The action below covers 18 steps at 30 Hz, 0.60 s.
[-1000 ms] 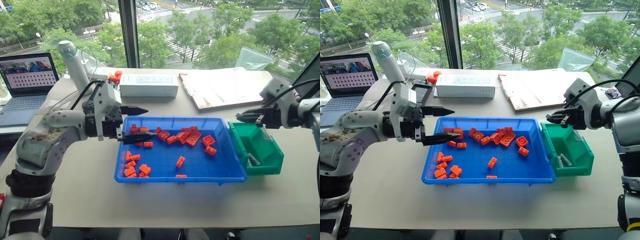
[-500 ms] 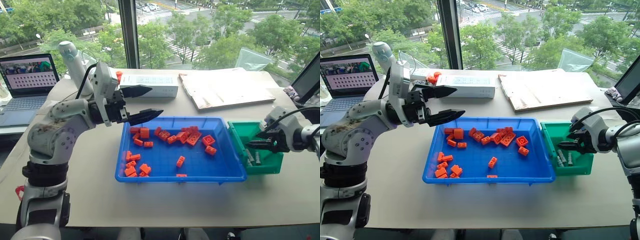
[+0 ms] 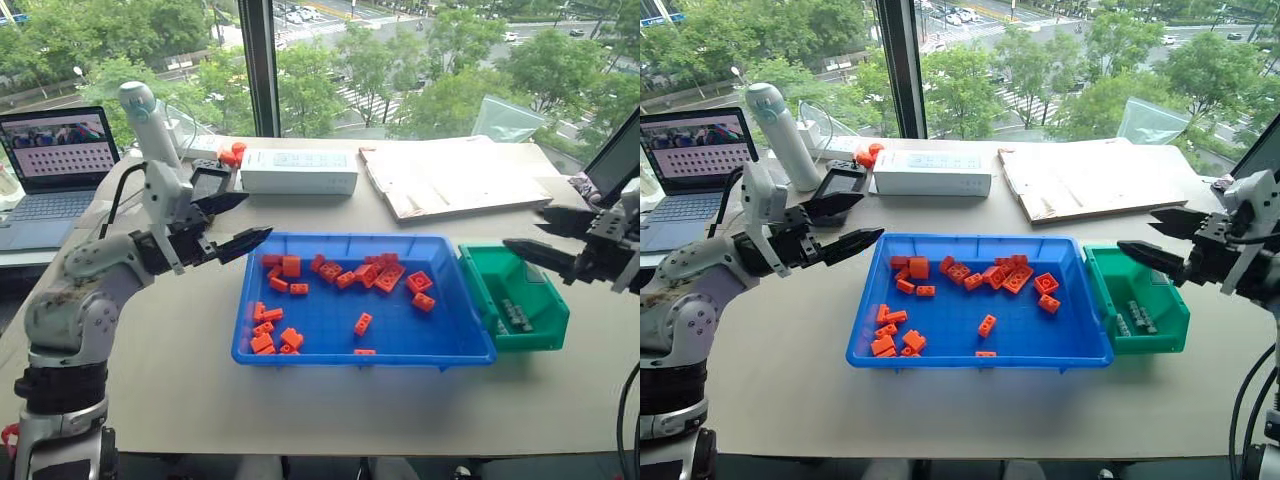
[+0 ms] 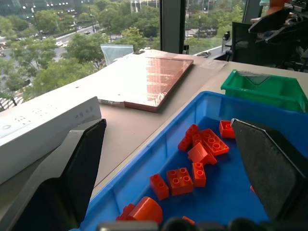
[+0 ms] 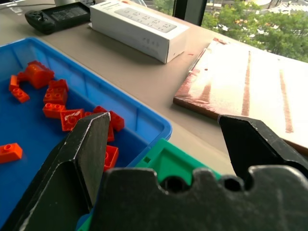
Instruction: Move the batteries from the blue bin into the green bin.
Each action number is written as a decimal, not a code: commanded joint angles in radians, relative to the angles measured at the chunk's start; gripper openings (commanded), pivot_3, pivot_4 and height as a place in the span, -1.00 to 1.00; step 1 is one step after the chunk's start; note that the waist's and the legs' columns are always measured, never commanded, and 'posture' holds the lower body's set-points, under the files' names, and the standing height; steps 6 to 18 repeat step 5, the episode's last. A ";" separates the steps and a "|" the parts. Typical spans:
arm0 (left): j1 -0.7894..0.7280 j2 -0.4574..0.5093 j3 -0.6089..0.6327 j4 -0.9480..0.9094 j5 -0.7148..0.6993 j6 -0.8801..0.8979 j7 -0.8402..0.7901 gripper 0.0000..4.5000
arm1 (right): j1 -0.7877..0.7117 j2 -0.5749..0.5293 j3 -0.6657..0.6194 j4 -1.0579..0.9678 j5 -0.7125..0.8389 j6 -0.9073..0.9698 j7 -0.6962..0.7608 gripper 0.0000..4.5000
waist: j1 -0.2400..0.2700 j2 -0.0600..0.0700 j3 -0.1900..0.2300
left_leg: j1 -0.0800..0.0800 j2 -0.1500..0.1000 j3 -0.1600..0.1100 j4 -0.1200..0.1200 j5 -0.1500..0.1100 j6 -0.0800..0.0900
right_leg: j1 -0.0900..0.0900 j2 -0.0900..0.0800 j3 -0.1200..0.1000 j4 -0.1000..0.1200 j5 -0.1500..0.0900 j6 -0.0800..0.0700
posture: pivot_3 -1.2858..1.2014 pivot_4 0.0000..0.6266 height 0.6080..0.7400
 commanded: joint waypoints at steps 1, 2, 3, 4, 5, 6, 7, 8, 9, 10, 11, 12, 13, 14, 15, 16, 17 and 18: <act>0.032 0.014 0.003 -0.049 0.011 -0.011 0.011 1.00 | 0.032 -0.014 -0.042 -0.081 0.037 -0.014 0.003 0.87 | 0.001 0.000 0.000 | 0.000 0.000 0.000 0.000 0.000 0.000 | 0.000 0.000 0.000 0.000 0.000 0.000 | 0.03 -0.52 0.84; 0.040 0.022 -0.006 -0.050 0.008 -0.005 0.004 1.00 | 0.035 -0.011 -0.038 -0.084 0.038 -0.012 -0.002 0.87 | 0.000 0.000 0.000 | 0.000 0.000 0.000 0.001 0.000 0.000 | 0.000 0.000 0.000 0.000 0.000 0.000 | 0.03 -0.52 0.84; 0.040 0.023 -0.007 -0.049 -0.010 0.018 0.003 1.00 | 0.033 -0.009 -0.033 -0.083 0.041 -0.003 -0.010 0.87 | 0.000 0.000 0.000 | 0.000 0.000 0.000 0.001 0.000 -0.001 | 0.000 0.000 0.000 0.000 0.000 0.000 | 0.03 -0.52 0.84; 0.038 0.023 -0.008 -0.046 -0.023 0.036 0.005 1.00 | 0.032 -0.008 -0.028 -0.083 0.045 0.003 -0.016 0.87 | 0.000 0.000 0.000 | 0.000 0.001 0.000 0.001 -0.001 -0.002 | 0.000 0.000 0.000 -0.001 0.000 0.000 | 0.03 -0.52 0.84; 0.034 0.022 -0.009 -0.044 -0.029 0.046 0.009 1.00 | 0.032 -0.007 -0.023 -0.083 0.046 0.004 -0.019 0.87 | 0.000 0.000 0.000 | 0.000 0.001 0.000 0.001 -0.003 -0.005 | 0.000 0.000 0.000 -0.001 0.001 0.000 | 0.03 -0.52 0.84; 0.034 0.022 -0.009 -0.044 -0.029 0.046 0.009 1.00 | 0.032 -0.007 -0.023 -0.083 0.046 0.004 -0.019 0.87 | 0.000 0.000 0.000 | 0.000 0.001 0.000 0.001 -0.003 -0.005 | 0.000 0.000 0.000 -0.001 0.001 0.000 | 0.03 -0.52 0.84; 0.034 0.022 -0.009 -0.044 -0.029 0.046 0.009 1.00 | 0.032 -0.007 -0.023 -0.083 0.046 0.004 -0.019 0.87 | 0.000 0.000 0.000 | 0.000 0.001 0.000 0.001 -0.003 -0.005 | 0.000 0.000 0.000 -0.001 0.001 0.000 | 0.03 -0.52 0.84; 0.034 0.022 -0.009 -0.044 -0.029 0.046 0.009 1.00 | 0.032 -0.007 -0.023 -0.083 0.046 0.004 -0.019 0.87 | 0.000 0.000 0.000 | 0.000 0.001 0.000 0.001 -0.003 -0.005 | 0.000 0.000 0.000 -0.001 0.001 0.000 | 0.03 -0.52 0.84; 0.034 0.022 -0.009 -0.044 -0.029 0.046 0.009 1.00 | 0.032 -0.007 -0.023 -0.083 0.046 0.004 -0.019 0.87 | 0.000 0.000 0.000 | 0.000 0.001 0.000 0.001 -0.003 -0.005 | 0.000 0.000 0.000 -0.001 0.001 0.000 | 0.03 -0.52 0.84; 0.034 0.022 -0.009 -0.044 -0.029 0.046 0.009 1.00 | 0.032 -0.007 -0.023 -0.083 0.046 0.004 -0.019 0.87 | 0.000 0.000 0.000 | 0.000 0.001 0.000 0.001 -0.003 -0.005 | 0.000 0.000 0.000 -0.001 0.001 0.000 | 0.03 -0.52 0.84; 0.034 0.022 -0.009 -0.044 -0.029 0.046 0.009 1.00 | 0.032 -0.007 -0.023 -0.083 0.046 0.004 -0.019 0.87 | 0.000 0.000 0.000 | 0.000 0.001 0.000 0.001 -0.003 -0.005 | 0.000 0.000 0.000 -0.001 0.001 0.000 | 0.03 -0.52 0.84; 0.034 0.022 -0.009 -0.044 -0.029 0.046 0.009 1.00 | 0.032 -0.007 -0.023 -0.083 0.046 0.004 -0.019 0.87 | 0.000 0.000 0.000 | 0.000 0.001 0.000 0.001 -0.003 -0.005 | 0.000 0.000 0.000 -0.001 0.001 0.000 | 0.03 -0.52 0.84; 0.034 0.022 -0.009 -0.044 -0.029 0.046 0.009 1.00 | 0.032 -0.007 -0.023 -0.083 0.046 0.004 -0.019 0.87 | 0.000 0.000 0.000 | 0.000 0.001 0.000 0.001 -0.003 -0.005 | 0.000 0.000 0.000 -0.001 0.001 0.000 | 0.03 -0.52 0.84; 0.034 0.022 -0.009 -0.044 -0.029 0.046 0.009 1.00 | 0.032 -0.007 -0.023 -0.083 0.046 0.004 -0.019 0.87 | 0.000 0.000 0.000 | 0.000 0.001 0.000 0.001 -0.003 -0.005 | 0.000 0.000 0.000 -0.001 0.001 0.000 | 0.03 -0.52 0.84; 0.034 0.022 -0.009 -0.044 -0.029 0.046 0.009 1.00 | 0.032 -0.007 -0.023 -0.083 0.046 0.004 -0.019 0.87 | 0.000 0.000 0.000 | 0.000 0.001 0.000 0.001 -0.003 -0.005 | 0.000 0.000 0.000 -0.001 0.001 0.000 | 0.03 -0.52 0.84; 0.034 0.022 -0.009 -0.044 -0.029 0.046 0.009 1.00 | 0.032 -0.007 -0.023 -0.083 0.046 0.004 -0.019 0.87 | 0.000 0.000 0.000 | 0.000 0.001 0.000 0.001 -0.003 -0.005 | 0.000 0.000 0.000 -0.001 0.001 0.000 | 0.03 -0.52 0.84; 0.034 0.022 -0.009 -0.044 -0.029 0.046 0.009 1.00 | 0.032 -0.007 -0.023 -0.083 0.046 0.004 -0.019 0.87 | 0.000 0.000 0.000 | 0.000 0.001 0.000 0.001 -0.003 -0.005 | 0.000 0.000 0.000 -0.001 0.001 0.000 | 0.03 -0.52 0.84; 0.034 0.022 -0.009 -0.044 -0.029 0.046 0.009 1.00 | 0.032 -0.007 -0.023 -0.083 0.046 0.004 -0.019 0.87 | 0.000 0.000 0.000 | 0.000 0.001 0.000 0.001 -0.003 -0.005 | 0.000 0.000 0.000 -0.001 0.001 0.000 | 0.03 -0.52 0.84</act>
